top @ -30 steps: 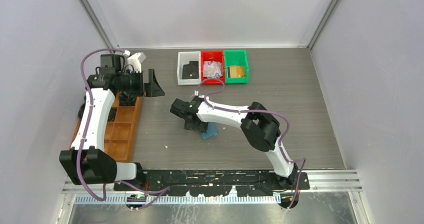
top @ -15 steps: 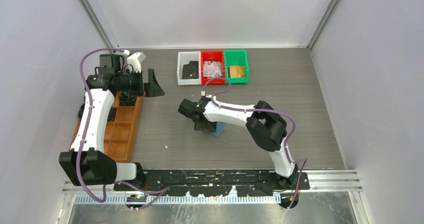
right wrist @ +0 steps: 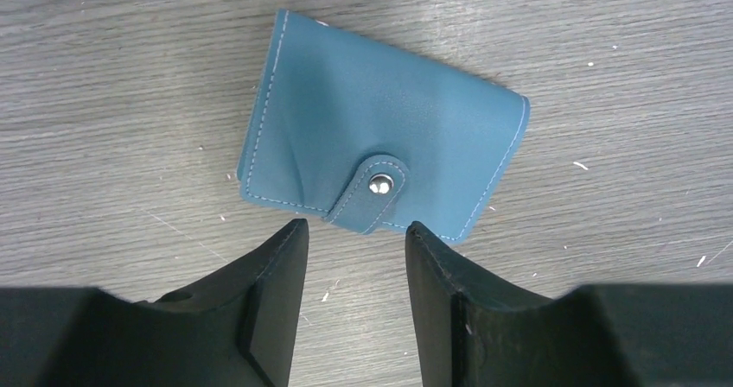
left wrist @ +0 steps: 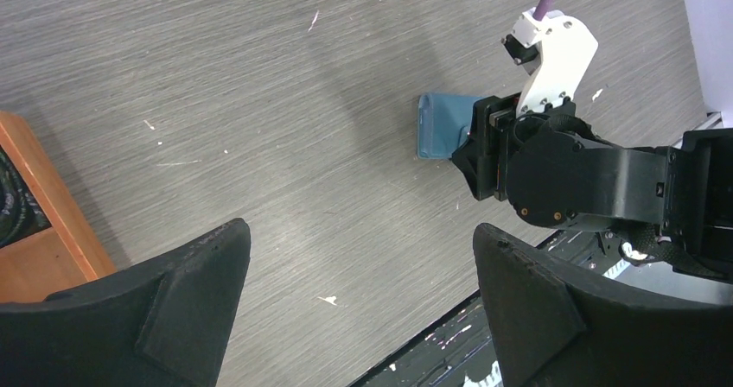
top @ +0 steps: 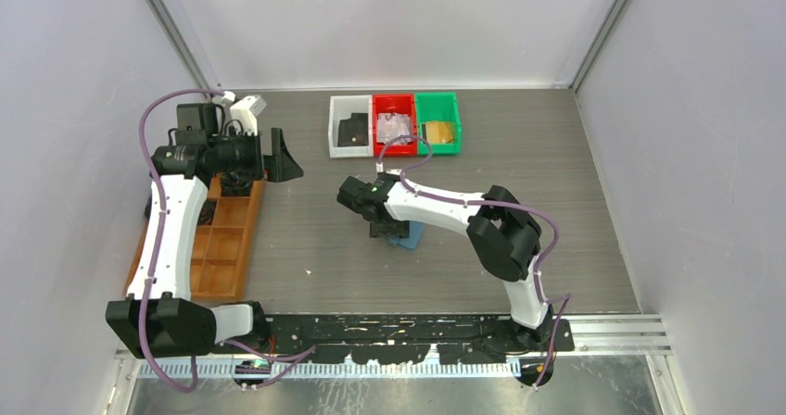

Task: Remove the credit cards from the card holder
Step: Open the card holder at the center of the board.

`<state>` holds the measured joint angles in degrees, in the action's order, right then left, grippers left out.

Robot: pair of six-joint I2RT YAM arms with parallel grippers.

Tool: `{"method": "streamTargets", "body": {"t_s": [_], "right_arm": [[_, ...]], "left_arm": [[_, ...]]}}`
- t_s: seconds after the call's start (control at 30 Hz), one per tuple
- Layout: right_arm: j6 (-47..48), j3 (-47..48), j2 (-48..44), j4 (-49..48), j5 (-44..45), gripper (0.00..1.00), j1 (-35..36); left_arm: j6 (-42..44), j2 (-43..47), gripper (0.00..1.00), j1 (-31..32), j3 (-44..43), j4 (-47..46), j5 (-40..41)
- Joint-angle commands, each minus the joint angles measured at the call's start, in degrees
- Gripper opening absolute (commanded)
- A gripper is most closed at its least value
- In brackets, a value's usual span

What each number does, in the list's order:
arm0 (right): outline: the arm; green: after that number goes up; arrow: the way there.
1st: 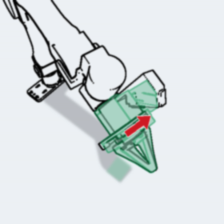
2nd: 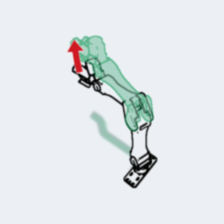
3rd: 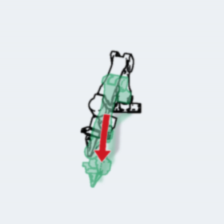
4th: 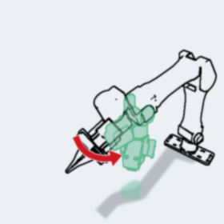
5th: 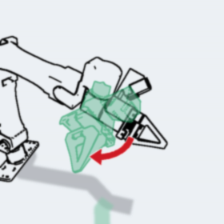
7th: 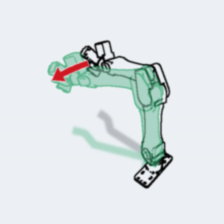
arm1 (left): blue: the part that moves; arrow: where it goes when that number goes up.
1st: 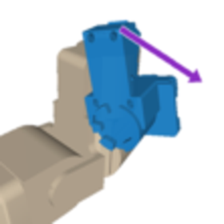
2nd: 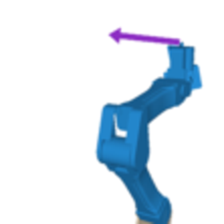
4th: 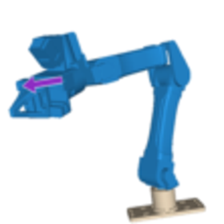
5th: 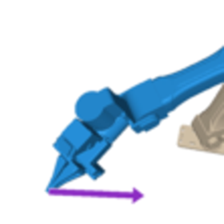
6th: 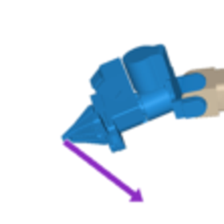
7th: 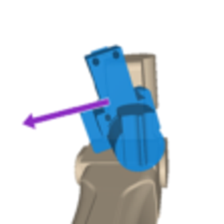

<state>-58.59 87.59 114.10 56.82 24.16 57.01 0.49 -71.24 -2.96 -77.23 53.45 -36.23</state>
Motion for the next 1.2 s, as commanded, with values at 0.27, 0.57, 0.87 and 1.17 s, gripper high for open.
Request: {"method": "streamTargets", "body": {"t_s": [0.27,0.57,0.87,1.17], "right_arm": [[0.06,-1.68,-0.78,-3.74,-1.36,0.48,-3.06],[-1.69,-2.35,0.43,-5.92,-3.71,0.47,-2.45],[-3.75,-5.97,0.68,-7.03,-2.57,0.3,-2.46],[-0.48,-9.15,-5.39,-13.33,-1.37,0.0,-2.53]], "left_arm": [[-0.23,1.01,1.0,0.18,-0.26,-1.95,-1.32],[-0.22,1.15,1.0,0.22,-0.41,-1.9,-1.25],[-0.21,0.95,1.0,0.24,-0.46,-2.36,-1.23],[-3.6,0.51,1.0,0.29,1.58,-3.13,-4.22]]}}
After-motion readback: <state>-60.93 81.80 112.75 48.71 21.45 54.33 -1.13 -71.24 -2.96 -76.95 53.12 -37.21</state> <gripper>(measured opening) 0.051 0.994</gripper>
